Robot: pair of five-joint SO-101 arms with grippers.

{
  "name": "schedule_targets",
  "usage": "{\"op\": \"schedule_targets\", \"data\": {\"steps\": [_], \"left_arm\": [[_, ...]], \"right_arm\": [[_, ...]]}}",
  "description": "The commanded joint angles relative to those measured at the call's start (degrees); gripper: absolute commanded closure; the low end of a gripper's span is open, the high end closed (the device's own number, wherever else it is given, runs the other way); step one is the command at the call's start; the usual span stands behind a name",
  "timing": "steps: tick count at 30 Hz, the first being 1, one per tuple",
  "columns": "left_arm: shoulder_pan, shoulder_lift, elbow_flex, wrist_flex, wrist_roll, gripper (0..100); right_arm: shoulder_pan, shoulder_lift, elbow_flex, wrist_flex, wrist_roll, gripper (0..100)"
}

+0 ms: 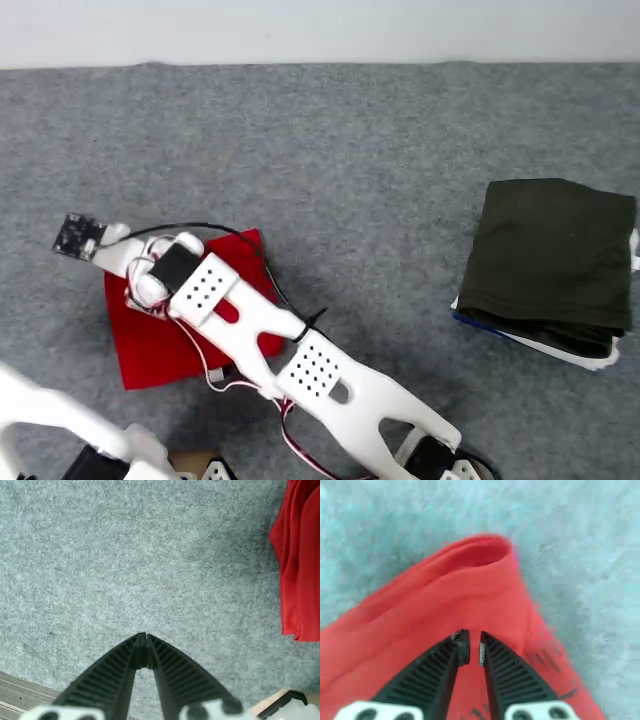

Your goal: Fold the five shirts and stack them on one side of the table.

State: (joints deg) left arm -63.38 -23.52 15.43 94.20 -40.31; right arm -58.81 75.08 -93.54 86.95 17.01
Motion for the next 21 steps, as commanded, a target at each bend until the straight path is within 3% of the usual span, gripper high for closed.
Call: {"op": "schedule_targets", "data": {"steps": [1, 7, 13, 21], "left_arm": [[0.26, -2.02, -2.24, 0.53, 0.09, 99], [0.44, -2.02, -2.24, 0.53, 0.09, 99], [0.09, -2.02, -2.24, 0.53, 0.09, 99], [0.09, -2.02, -2.15, 0.53, 0.09, 99]], "right_arm": [[3.12, -7.6, -2.73, -0.92, -0.26, 95.1], [3.82, -4.97, -1.32, -11.12, 2.9, 95.2], [-0.22, 0.04, 1.58, -24.22, 2.81, 95.2], [-3.65, 1.89, 0.79, -24.84, 2.64, 95.2]]}}
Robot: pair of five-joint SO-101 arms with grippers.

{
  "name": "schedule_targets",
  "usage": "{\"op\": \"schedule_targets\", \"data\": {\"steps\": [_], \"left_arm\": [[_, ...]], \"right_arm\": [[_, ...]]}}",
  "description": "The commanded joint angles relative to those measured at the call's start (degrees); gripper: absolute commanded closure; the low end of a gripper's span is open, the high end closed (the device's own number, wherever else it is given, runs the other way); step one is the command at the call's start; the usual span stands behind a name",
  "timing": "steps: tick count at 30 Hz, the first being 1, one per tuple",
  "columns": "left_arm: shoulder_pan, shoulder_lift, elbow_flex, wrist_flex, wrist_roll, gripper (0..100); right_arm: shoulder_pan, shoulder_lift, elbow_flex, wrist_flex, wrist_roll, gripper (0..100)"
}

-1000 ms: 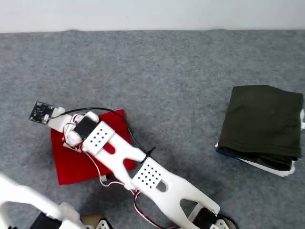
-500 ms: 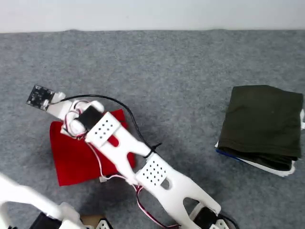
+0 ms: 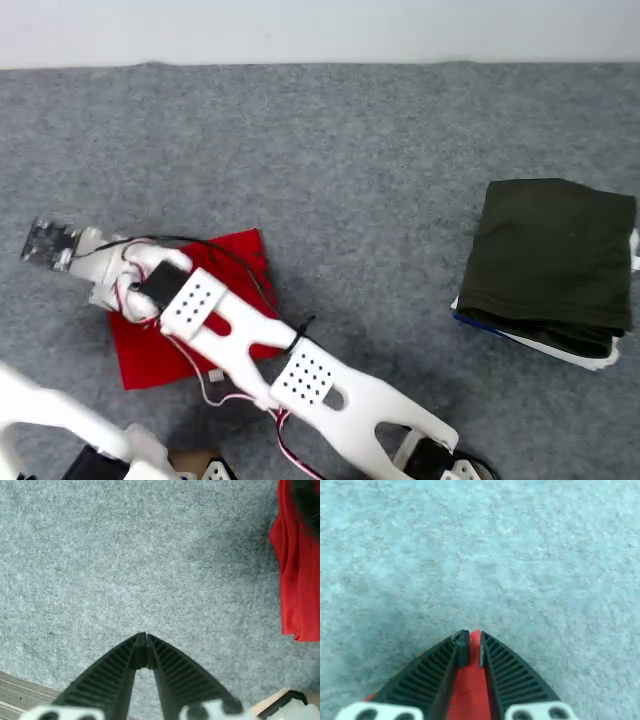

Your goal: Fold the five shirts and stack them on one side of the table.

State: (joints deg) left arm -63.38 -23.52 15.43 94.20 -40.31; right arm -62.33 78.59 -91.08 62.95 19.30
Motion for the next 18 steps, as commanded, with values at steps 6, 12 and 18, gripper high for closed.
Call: {"op": "schedule_targets", "data": {"steps": [6, 12, 18], "left_arm": [[0.18, -2.02, -2.15, 0.26, 0.09, 99], [0.26, -2.02, -2.15, 0.18, 0.09, 99], [0.53, -1.67, -2.15, 0.09, 0.09, 99]], "right_arm": [[2.95, -8.4, -5.27, 5.14, 0.53, 95.2], [11.12, -14.29, -5.19, 13.76, 0.35, 95.2], [12.7, -14.99, -5.19, 26.77, 0.18, 95.2]]}}
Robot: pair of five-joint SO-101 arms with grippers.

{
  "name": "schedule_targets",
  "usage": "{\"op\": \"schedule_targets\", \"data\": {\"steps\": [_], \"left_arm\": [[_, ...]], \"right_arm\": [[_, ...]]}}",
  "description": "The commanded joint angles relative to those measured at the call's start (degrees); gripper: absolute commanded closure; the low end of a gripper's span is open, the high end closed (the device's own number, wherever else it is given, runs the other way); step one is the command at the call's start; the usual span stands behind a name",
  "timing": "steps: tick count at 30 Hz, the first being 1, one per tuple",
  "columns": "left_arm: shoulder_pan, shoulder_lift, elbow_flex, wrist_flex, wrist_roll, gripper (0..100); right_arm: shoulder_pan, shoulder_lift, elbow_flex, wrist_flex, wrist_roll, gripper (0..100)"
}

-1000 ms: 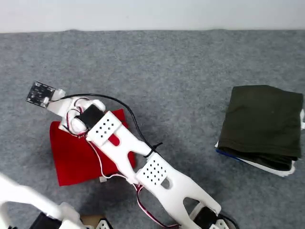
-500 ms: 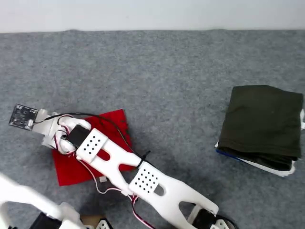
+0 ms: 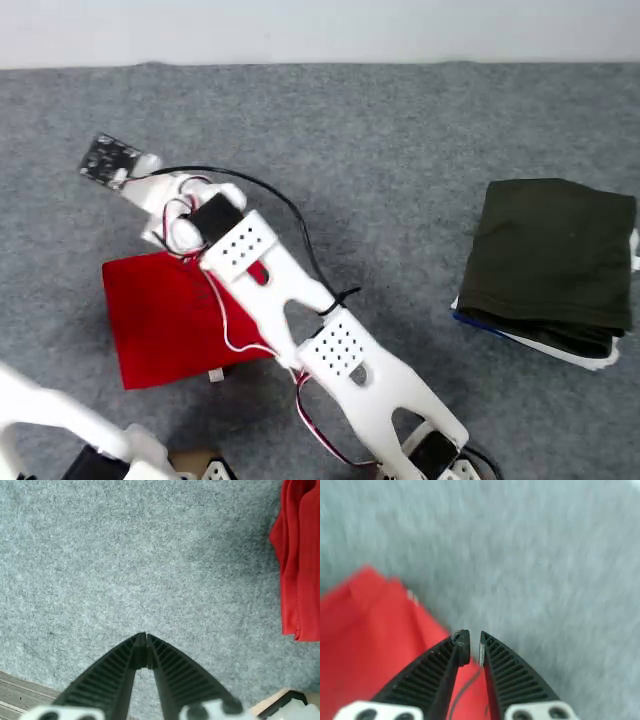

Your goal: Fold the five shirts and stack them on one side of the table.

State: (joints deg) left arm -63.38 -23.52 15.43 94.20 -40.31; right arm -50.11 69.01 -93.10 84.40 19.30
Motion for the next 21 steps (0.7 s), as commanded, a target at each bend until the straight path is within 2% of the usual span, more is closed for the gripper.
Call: {"op": "schedule_targets", "data": {"steps": [1, 6, 15, 21], "left_arm": [[0.53, -1.67, -2.15, 0.09, 0.09, 99], [0.53, -1.58, -2.15, 0.09, 0.09, 99], [0.53, -1.67, -2.15, 0.09, 0.09, 99], [0.53, -1.85, -2.15, 0.09, 0.09, 99]], "right_arm": [[0.13, -5.41, -3.16, 7.16, 0.18, 95.2], [-1.98, -4.0, -3.16, 10.68, 0.09, 95.2], [-8.66, 9.27, -3.16, -3.91, 0.09, 95.2], [-12.18, 10.33, -3.34, -2.33, 0.18, 95.3]]}}
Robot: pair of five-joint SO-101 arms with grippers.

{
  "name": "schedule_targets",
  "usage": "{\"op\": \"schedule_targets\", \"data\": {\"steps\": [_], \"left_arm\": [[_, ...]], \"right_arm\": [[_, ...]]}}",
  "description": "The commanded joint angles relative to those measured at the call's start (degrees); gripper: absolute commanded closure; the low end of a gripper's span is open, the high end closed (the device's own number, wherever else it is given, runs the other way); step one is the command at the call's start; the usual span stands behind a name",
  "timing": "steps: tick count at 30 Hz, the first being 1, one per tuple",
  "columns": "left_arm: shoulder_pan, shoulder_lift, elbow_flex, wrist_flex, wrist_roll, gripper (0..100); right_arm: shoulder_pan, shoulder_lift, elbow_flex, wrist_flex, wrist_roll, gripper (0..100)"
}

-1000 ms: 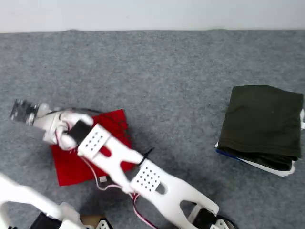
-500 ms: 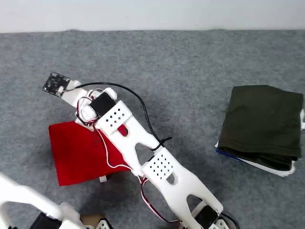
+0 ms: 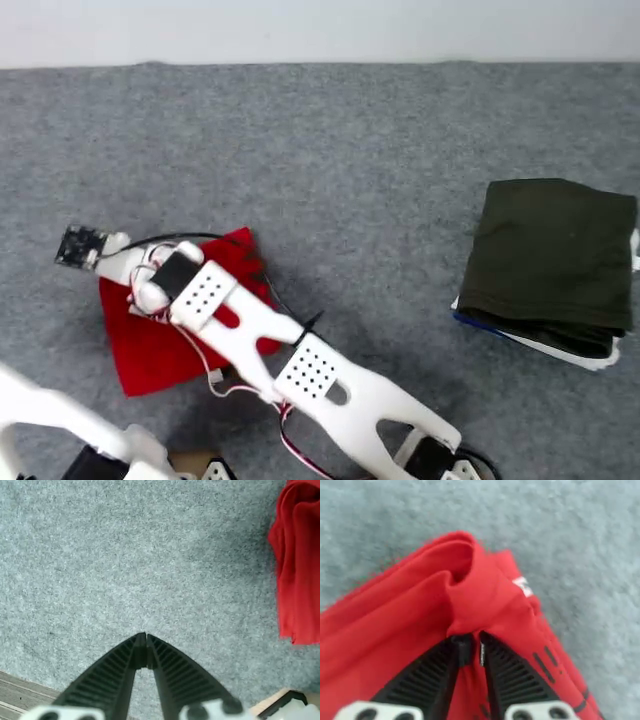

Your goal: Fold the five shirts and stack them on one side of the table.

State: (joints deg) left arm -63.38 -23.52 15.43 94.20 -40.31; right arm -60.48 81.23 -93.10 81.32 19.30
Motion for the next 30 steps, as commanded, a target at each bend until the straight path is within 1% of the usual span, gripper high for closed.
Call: {"op": "schedule_targets", "data": {"steps": [1, 6, 12, 15, 19, 24, 27, 30], "left_arm": [[0.53, -1.85, -2.15, 0.09, 0.09, 99], [0.53, -1.85, -2.15, 0.18, 0.09, 99], [0.53, -1.93, -2.15, 0.18, 0.09, 99], [0.53, -1.93, -2.15, 0.18, 0.09, 99], [0.53, -1.93, -2.15, 0.18, 0.09, 99], [0.53, -1.93, -2.15, 0.18, 0.09, 99], [0.53, -1.93, -2.15, 0.18, 0.09, 99], [0.53, -1.93, -2.15, 0.18, 0.09, 99]], "right_arm": [[-1.71, -3.47, -3.34, 1.63, 0.18, 95.3], [0.66, -11.47, -3.25, 4.7, 0.53, 95.3], [6.64, -15.34, -3.16, 5.23, 0.53, 95.3], [9.36, -13.76, -1.67, 5.05, 0.53, 95.3], [13.14, -8.04, 0.26, 4.7, 0.53, 95.3], [19.03, -0.84, -3.08, 4.7, 0.62, 95.3], [22.2, 0.31, -3.25, 4.7, 0.7, 95.3], [23.78, -0.84, -3.25, 5.14, 0.7, 95.3]]}}
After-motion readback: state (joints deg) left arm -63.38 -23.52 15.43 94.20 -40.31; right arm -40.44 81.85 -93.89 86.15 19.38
